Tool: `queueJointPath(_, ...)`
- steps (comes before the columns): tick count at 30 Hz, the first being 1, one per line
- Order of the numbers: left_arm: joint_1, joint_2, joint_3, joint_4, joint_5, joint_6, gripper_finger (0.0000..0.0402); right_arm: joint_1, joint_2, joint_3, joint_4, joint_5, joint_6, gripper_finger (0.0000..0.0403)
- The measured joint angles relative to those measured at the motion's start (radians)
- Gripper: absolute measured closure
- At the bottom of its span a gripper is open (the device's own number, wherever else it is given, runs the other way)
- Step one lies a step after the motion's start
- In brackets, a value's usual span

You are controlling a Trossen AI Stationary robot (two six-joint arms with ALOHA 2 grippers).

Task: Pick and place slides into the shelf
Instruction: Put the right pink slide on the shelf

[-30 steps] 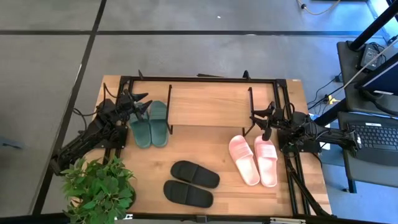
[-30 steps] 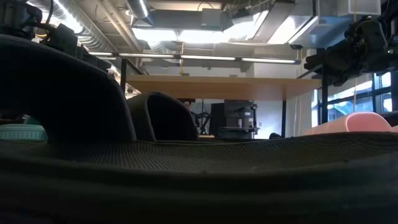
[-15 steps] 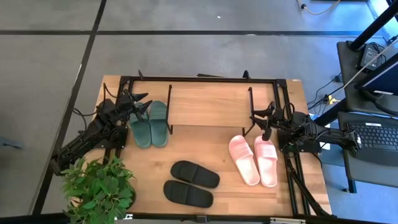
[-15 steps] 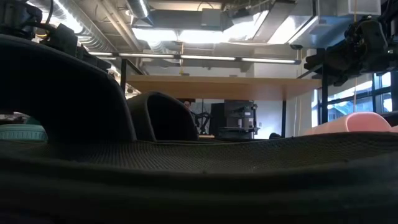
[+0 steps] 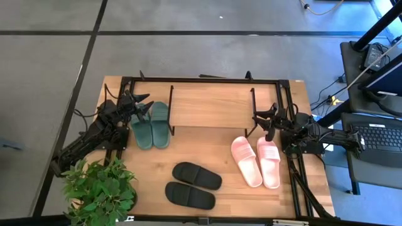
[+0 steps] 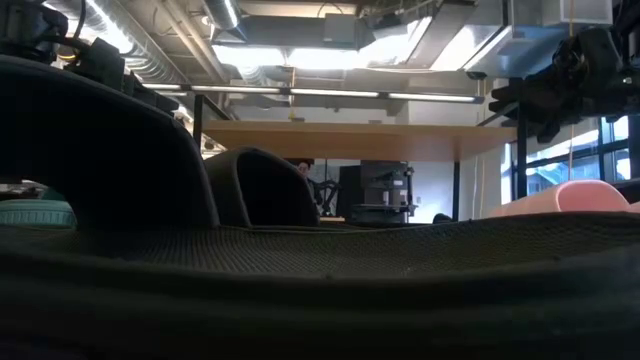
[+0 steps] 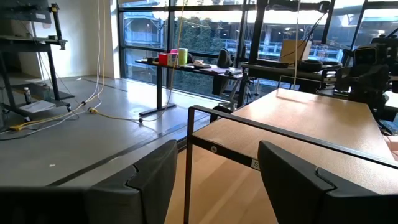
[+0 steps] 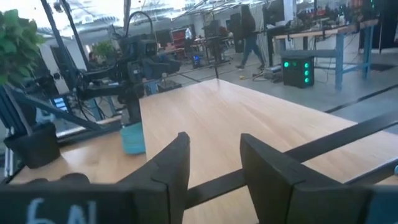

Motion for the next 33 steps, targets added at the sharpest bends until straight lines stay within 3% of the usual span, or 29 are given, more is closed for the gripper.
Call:
queueJointPath(6, 0.000, 0.000, 0.000, 0.000, 0.000, 0.000, 0.0185, 0.000, 0.000, 0.000, -0.002, 0.000, 0.008, 0.0260)
queueJointPath(14, 0.000, 0.000, 0.000, 0.000, 0.000, 0.000, 0.0185, 0.000, 0.001, 0.012, 0.034, -0.004, -0.225, 0.0260)
queueJointPath(20, 0.000, 0.000, 0.000, 0.000, 0.000, 0.000, 0.0185, 0.020, 0.058, 0.134, 0.012, -0.003, -0.385, 0.0260)
queueJointPath(28, 0.000, 0.000, 0.000, 0.000, 0.000, 0.000, 0.0185, 0.105, 0.309, 0.453, -0.136, 0.007, -0.505, 0.0260)
queueJointPath(33, 0.000, 0.000, 0.000, 0.000, 0.000, 0.000, 0.0185, 0.179, 0.570, 0.699, -0.395, 0.130, -0.515, 0.0260)
